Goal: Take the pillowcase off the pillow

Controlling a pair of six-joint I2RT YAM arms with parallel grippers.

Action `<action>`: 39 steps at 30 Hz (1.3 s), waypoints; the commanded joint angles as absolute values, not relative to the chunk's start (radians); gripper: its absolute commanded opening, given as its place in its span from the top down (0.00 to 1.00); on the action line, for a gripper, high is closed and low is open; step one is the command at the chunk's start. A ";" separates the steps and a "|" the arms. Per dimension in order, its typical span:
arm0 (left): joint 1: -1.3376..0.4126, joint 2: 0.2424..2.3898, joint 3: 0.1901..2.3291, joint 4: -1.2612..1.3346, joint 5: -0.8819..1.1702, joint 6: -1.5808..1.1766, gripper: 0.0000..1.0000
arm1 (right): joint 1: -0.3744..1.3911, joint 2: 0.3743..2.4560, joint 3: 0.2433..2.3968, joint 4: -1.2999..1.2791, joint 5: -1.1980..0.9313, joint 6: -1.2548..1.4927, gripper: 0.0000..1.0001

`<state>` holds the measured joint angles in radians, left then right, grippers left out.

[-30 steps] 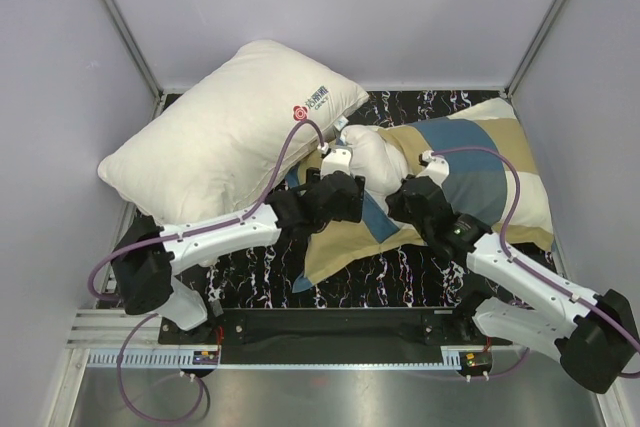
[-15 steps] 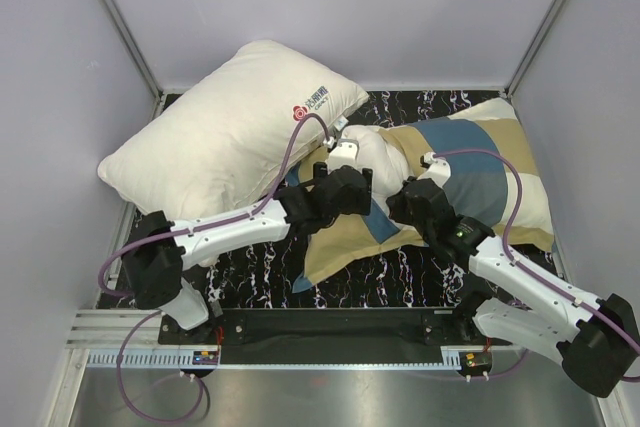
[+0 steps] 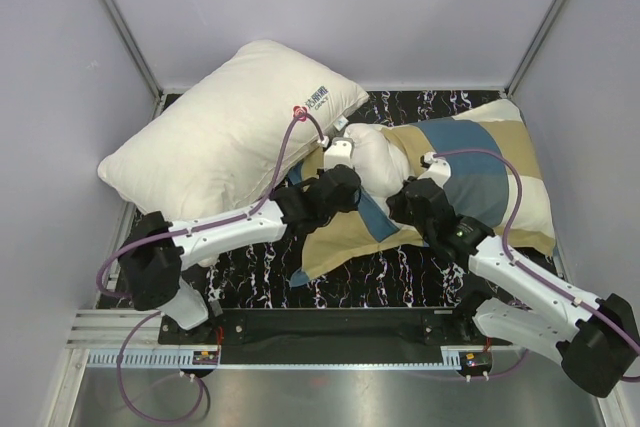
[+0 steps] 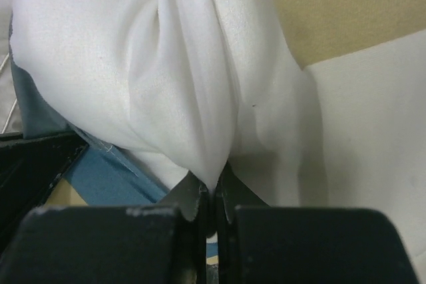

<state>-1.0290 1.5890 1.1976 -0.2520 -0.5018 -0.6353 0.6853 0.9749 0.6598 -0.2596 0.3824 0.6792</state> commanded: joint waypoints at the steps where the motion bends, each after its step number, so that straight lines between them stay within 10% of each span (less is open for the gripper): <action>1: -1.015 1.484 1.134 -0.184 -0.512 -0.656 1.00 | 0.681 0.992 0.647 -0.337 0.454 0.675 1.00; 16: -1.011 0.971 0.758 -0.248 -0.498 -0.732 1.00 | 0.512 1.123 0.646 -0.242 0.334 0.677 1.00; 39: -0.971 0.813 0.480 -0.232 -0.463 -0.847 1.00 | 0.110 0.936 0.801 -0.407 0.177 0.517 1.00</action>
<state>-0.9718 0.8200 0.4789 -0.2733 -0.4324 -0.8398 0.1051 0.9718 0.7757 -0.4091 0.1589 0.5415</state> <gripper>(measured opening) 0.005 0.028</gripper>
